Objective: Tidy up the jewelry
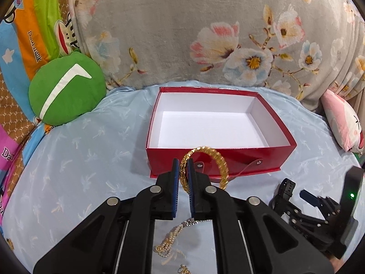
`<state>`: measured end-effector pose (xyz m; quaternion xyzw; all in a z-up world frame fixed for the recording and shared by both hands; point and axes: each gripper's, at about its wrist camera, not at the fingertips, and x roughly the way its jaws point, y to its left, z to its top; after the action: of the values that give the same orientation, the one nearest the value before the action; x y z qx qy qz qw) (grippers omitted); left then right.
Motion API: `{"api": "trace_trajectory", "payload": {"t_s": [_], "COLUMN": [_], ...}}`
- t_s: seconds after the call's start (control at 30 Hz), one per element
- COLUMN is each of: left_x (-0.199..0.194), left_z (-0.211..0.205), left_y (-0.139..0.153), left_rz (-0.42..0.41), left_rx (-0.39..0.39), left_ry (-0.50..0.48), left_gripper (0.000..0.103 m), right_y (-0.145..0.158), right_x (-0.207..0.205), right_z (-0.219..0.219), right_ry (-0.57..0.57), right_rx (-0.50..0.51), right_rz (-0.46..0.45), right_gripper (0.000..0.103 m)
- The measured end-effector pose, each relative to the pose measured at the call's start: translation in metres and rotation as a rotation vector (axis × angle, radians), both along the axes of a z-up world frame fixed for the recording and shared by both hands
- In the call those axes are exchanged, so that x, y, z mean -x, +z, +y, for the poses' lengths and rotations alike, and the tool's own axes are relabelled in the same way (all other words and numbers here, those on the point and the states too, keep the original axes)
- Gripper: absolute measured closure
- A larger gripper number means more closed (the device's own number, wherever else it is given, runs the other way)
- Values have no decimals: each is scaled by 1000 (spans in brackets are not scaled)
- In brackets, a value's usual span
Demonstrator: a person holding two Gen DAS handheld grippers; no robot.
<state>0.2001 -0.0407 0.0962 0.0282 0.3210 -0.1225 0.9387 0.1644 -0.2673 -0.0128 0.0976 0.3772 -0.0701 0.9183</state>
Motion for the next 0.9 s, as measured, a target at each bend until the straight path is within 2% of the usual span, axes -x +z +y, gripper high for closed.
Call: {"api": "trace_trajectory", "payload": {"t_s": [0.13,0.27,0.43,0.63,0.67,0.7,0.9], "left_x": [-2,-8,-14,-18,-19,-21,-36], "left_z": [0,0,1,2,3,3,-3], "left_y": [-6,-13,-16,-8,-4,0,30], "left_rz": [10,26,31,7,-1,-10,-76], "left_rx": [-11,-14,-8,-7,-6,-7,-8], "left_ry": [1,3,1,9,11,11,5], "left_gripper": [94,94,94,94,94,94,94], "right_y": [-15,-23,-14,29,40,49,110], "right_x": [-19,-24,-22,-11,-10,-11,-27], "right_z": [-6,-12,-17,-8,-5,-4,1], "right_ry": [-11,-26,-24,8,16,25,76], "right_rx": [-26,-12,-27,3,10,15,52], "right_rz": [43,61,27,-88,-111,-129,-241], "right_gripper": [52,75,78,79,88,102,102]}}
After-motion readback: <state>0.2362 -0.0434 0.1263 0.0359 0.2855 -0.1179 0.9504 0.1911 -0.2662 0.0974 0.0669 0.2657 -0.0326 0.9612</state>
